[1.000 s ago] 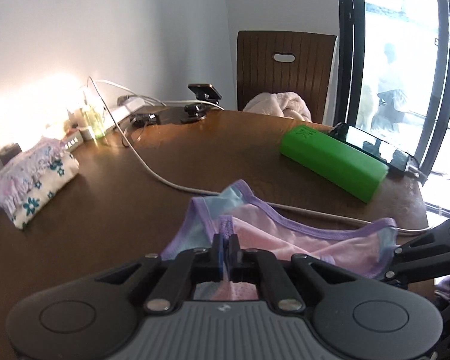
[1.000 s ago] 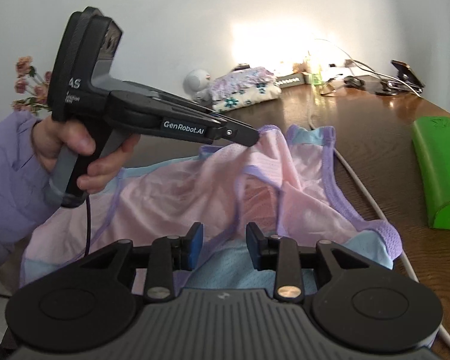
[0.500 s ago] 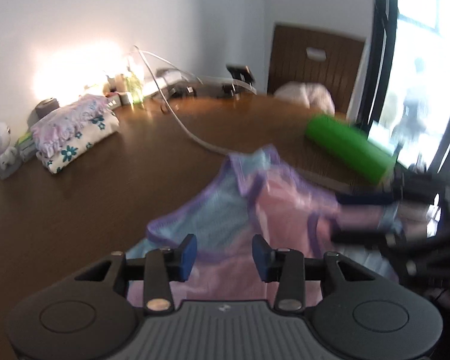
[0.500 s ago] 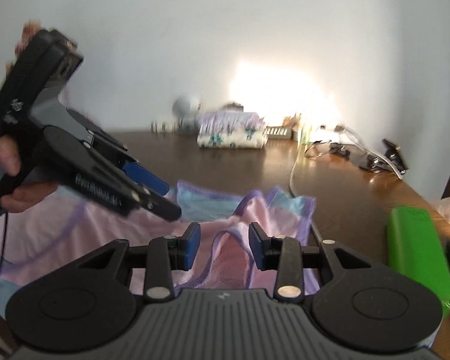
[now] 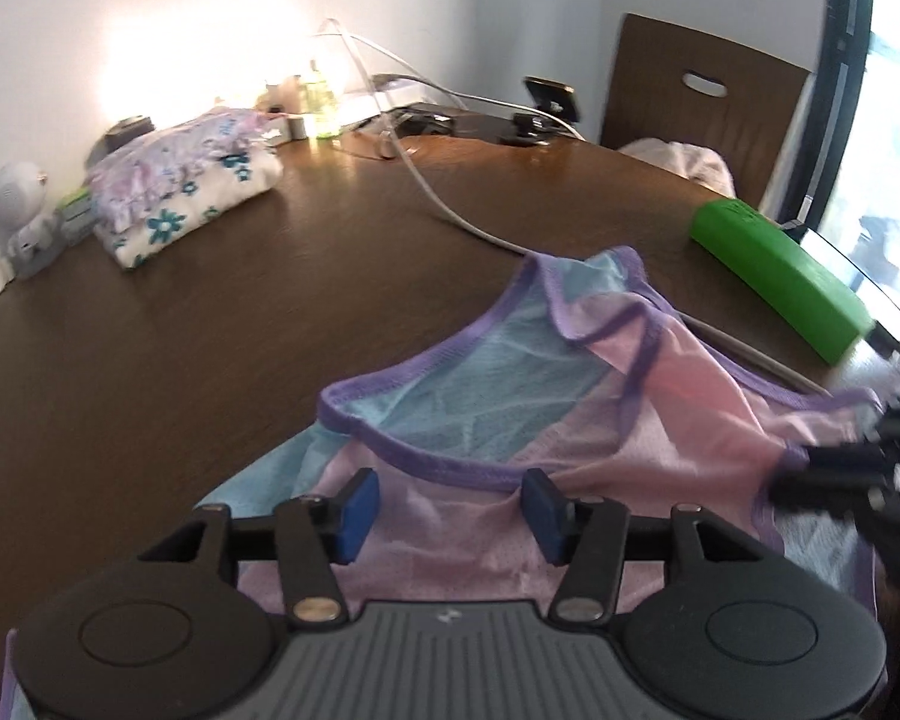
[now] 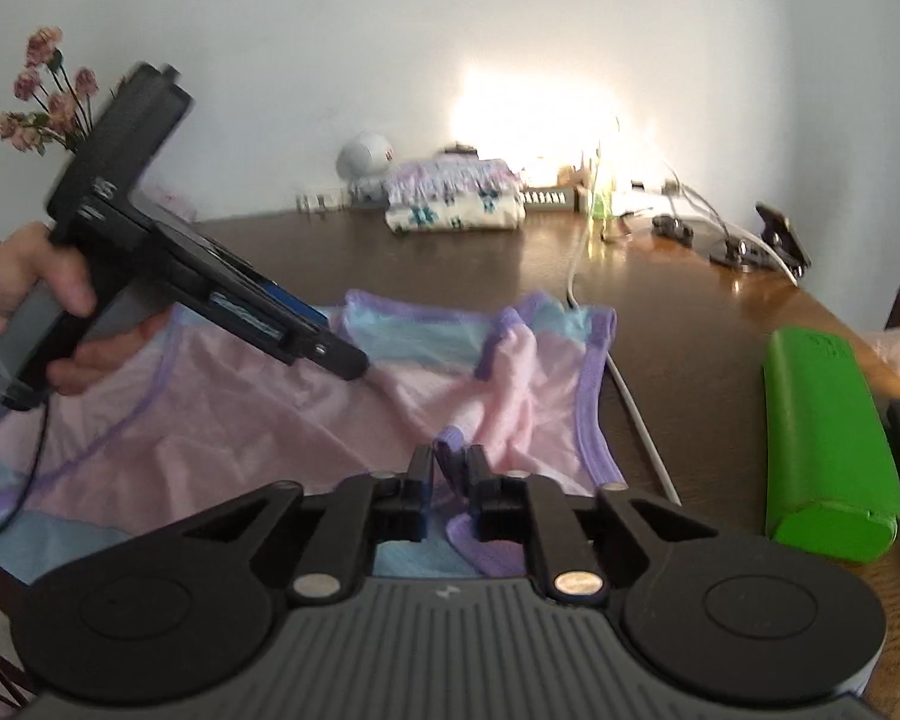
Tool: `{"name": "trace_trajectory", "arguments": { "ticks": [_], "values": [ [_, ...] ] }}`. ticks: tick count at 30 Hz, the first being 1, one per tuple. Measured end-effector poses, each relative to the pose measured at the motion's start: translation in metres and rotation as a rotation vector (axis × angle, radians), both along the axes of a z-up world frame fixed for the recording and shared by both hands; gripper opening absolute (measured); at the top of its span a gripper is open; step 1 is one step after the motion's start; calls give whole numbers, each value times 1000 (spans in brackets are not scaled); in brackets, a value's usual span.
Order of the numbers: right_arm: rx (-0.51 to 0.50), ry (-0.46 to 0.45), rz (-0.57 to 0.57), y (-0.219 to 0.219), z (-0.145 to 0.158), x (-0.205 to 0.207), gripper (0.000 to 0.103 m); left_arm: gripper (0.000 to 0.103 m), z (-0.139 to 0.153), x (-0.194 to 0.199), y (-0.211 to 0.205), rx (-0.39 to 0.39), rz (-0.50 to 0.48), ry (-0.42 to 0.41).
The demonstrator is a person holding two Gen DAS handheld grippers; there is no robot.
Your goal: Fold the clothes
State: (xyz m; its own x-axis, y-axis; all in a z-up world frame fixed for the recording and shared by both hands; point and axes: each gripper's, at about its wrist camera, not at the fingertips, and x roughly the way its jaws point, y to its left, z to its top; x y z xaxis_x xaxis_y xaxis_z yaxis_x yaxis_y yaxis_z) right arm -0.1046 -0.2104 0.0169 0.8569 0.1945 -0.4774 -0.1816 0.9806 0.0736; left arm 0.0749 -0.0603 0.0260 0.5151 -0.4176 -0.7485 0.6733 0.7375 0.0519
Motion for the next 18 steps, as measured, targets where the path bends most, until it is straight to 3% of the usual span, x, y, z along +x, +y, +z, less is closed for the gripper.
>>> {"name": "trace_trajectory", "arguments": {
  "ticks": [5,9,11,13,14,16,17,18],
  "values": [
    [9,-80,-2,-2,21,12,27,50,13,-3,-3,-33,-30,-64],
    [-108,22,44,7,16,55,30,49,1,-3,-10,5,-163,-36],
    [-192,47,56,14,13,72,30,44,-3,-3,-8,-9,-171,-31],
    [-175,104,39,13,7,88,30,18,-5,-3,-5,-24,-159,-30],
    [-159,115,29,11,5,92,29,11,-5,-5,-4,-25,-146,-42],
    [-127,136,10,8,1,99,18,8,-5,-10,-3,-26,-125,-71],
    [-126,129,-8,7,0,97,2,6,-5,-12,-2,-36,-110,-80],
    [-110,114,-23,5,0,92,2,4,-6,-15,1,-51,-93,-87]
  ]
}}
